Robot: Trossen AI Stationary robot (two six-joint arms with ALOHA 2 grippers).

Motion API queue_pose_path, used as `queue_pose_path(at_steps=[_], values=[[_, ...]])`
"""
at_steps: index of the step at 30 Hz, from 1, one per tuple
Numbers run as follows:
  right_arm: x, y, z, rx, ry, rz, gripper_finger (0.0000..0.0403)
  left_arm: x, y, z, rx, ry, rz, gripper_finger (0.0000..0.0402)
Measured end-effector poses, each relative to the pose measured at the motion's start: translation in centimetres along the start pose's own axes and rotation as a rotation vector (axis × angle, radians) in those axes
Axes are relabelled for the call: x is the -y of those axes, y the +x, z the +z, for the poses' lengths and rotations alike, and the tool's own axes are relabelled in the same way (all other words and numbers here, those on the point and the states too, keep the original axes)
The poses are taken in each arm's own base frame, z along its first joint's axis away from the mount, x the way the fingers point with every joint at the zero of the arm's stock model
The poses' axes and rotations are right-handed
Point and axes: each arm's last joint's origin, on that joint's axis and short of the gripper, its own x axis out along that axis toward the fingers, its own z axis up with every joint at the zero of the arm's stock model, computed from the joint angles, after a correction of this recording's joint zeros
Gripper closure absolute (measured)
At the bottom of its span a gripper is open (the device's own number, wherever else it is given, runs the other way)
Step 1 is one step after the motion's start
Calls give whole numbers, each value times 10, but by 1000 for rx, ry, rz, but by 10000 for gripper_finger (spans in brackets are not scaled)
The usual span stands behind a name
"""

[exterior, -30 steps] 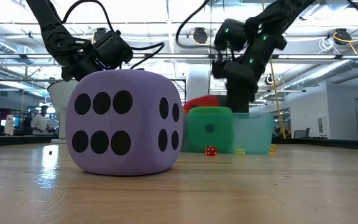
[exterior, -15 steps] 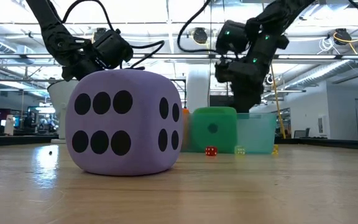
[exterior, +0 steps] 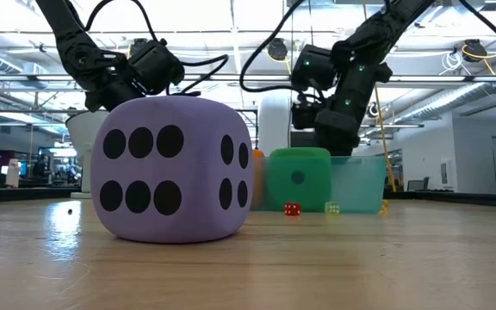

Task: Pick & Place Dice
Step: Adjust the big dice

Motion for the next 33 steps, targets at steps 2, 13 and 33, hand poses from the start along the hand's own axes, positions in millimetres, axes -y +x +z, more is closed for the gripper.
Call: queue_pose_path(at_steps=[2,13,33], values=[[0,0,0,-1,-2,0,403,0,0,0,-1,0,0,376],[-1,-11,-5,-37,14,0,403,0,0,-1,-10,1,1,376],[-27,-46,-20,-111,28,172,403,-1,0,-6,-62,23,5,376]])
